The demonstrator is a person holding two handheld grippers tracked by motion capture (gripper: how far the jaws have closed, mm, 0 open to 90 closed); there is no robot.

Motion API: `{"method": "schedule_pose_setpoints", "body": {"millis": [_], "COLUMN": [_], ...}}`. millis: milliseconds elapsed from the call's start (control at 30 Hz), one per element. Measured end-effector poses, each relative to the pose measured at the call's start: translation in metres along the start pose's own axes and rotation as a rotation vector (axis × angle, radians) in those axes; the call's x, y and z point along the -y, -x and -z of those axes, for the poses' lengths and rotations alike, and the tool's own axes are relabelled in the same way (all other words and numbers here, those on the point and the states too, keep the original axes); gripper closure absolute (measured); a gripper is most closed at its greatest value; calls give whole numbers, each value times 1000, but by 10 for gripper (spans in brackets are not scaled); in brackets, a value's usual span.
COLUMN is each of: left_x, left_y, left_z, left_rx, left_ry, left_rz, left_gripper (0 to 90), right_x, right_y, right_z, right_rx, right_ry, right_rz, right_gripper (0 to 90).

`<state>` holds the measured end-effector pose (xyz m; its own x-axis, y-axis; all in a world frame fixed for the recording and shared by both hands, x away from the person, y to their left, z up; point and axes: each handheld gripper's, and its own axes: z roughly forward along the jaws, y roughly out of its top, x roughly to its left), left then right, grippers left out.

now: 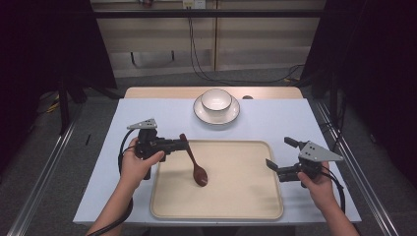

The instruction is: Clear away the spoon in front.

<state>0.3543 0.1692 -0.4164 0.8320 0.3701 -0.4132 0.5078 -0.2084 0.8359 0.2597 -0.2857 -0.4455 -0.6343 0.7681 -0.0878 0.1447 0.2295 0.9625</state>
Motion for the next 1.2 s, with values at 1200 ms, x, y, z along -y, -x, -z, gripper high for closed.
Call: {"method": "schedule_pose_setpoints", "body": {"millis": [1200], "left_x": [2], "left_y": [-5], "left_z": [-7], "left_rx": [-120], "left_ry": [12], "left_rz": [-46], "left_gripper": [585], "right_x": [0], "right_y": [-2], "right_z": [-2], "right_rx": [-1], "right_ry": [-9], "right_rz": [8], "right_gripper": [8]}}
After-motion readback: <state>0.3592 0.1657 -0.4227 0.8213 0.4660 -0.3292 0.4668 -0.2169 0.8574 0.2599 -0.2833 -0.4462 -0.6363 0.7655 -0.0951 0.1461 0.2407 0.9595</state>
